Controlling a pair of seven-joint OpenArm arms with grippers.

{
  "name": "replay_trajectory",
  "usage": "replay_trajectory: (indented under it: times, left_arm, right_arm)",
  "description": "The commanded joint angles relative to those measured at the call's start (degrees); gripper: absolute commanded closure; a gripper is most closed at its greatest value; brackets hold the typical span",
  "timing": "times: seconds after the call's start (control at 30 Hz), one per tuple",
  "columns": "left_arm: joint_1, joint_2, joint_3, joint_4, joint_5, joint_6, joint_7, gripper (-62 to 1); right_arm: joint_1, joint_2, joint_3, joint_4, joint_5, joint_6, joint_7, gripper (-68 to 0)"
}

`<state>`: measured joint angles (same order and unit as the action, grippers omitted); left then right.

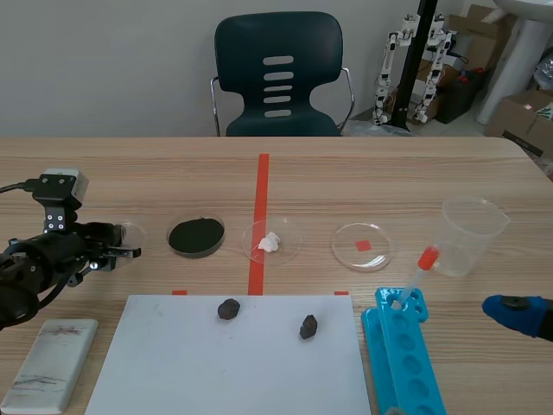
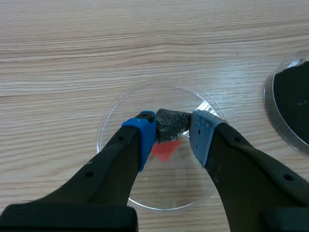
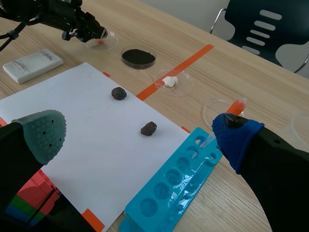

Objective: Put the mineral in the empty petri dish

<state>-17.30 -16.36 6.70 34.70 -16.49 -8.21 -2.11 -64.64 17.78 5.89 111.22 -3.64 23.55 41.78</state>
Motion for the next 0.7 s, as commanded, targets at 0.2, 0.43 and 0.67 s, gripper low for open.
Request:
replay_trajectory:
  times: [0.2, 0.43, 0.67]
  left_arm:
    - [-1.2, -0.6, -0.3, 0.8, -0.1, -0.1, -1.0, -33.7]
    - [-1.6, -0.7, -0.3, 0.8, -0.2, -0.3, -0.8, -59.6]
    - [-1.7, -1.6, -0.4, 0.8, -0.2, -2.1, -0.7, -62.3]
  right_arm:
    - [-0.1, 0.0, 0.2, 0.5, 0.6, 0.0, 0.9, -63.8]
    - [-0.1, 0.0, 0.2, 0.5, 0.6, 0.0, 0.9, -63.8]
    - [-0.1, 0.0, 0.2, 0.5, 0.6, 0.0, 0.9, -63.8]
